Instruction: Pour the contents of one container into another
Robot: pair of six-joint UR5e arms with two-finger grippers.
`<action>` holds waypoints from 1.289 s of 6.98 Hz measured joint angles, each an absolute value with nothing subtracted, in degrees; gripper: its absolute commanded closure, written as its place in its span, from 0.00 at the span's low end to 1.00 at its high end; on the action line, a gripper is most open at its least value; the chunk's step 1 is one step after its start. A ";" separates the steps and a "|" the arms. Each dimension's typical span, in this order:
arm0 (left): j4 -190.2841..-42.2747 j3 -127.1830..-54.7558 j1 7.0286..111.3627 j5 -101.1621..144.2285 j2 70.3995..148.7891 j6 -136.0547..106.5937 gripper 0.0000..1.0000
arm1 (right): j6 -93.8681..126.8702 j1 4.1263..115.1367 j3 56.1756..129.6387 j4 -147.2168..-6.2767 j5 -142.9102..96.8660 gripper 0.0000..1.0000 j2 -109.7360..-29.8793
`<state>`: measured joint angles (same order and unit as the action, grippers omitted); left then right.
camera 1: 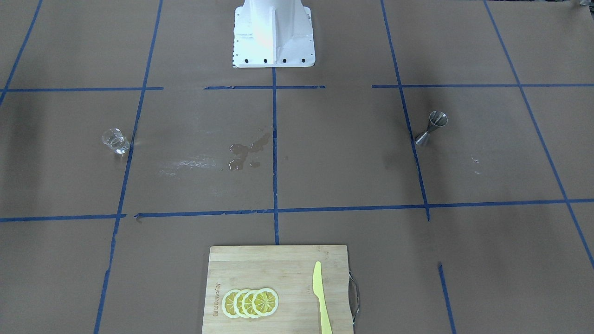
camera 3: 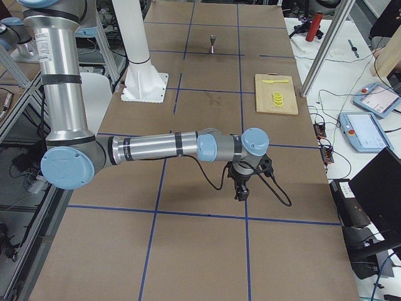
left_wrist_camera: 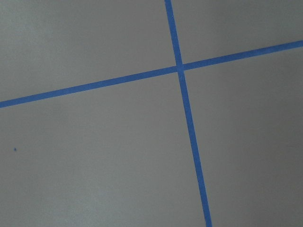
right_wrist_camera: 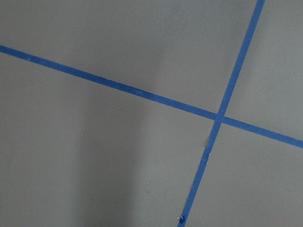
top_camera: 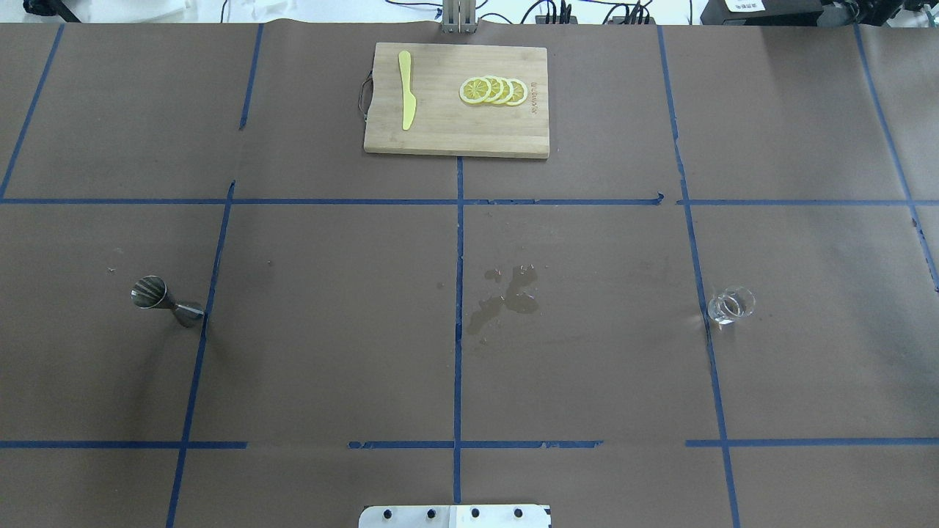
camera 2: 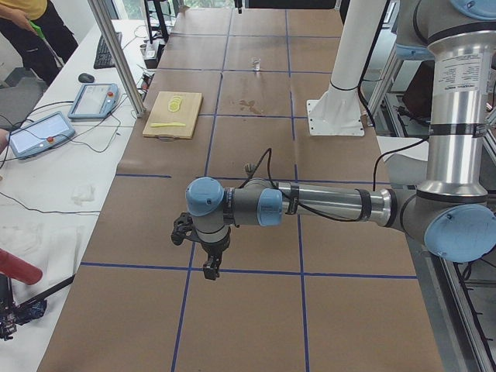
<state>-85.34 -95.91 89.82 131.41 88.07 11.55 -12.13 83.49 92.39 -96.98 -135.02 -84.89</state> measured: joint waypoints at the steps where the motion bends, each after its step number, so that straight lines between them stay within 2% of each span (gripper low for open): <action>1: -85.40 -96.10 89.79 131.42 88.13 11.53 0.00 | -12.13 83.49 92.33 -96.96 -135.18 0.00 -84.96; 9: -91.64 -97.05 88.70 132.59 88.98 11.47 0.00 | -12.39 83.45 93.38 -96.61 -136.06 0.00 -84.74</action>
